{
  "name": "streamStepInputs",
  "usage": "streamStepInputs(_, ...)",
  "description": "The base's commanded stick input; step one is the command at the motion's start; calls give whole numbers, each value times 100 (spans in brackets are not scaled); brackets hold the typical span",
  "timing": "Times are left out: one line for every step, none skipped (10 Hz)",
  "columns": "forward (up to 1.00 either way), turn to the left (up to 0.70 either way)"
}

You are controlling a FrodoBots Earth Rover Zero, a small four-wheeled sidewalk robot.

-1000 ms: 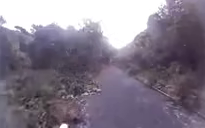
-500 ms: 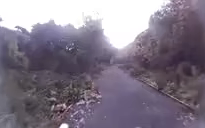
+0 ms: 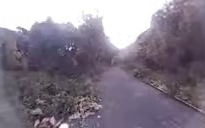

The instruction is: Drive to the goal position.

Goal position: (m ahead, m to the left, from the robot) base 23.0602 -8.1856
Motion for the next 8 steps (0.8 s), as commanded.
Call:
streamStepInputs(85, 0)
streamStepInputs(85, 0)
streamStepInputs(85, 0)
streamStepInputs(85, 0)
streamStepInputs(85, 0)
streamStepInputs(85, 0)
streamStepInputs(85, 0)
streamStepInputs(85, 0)
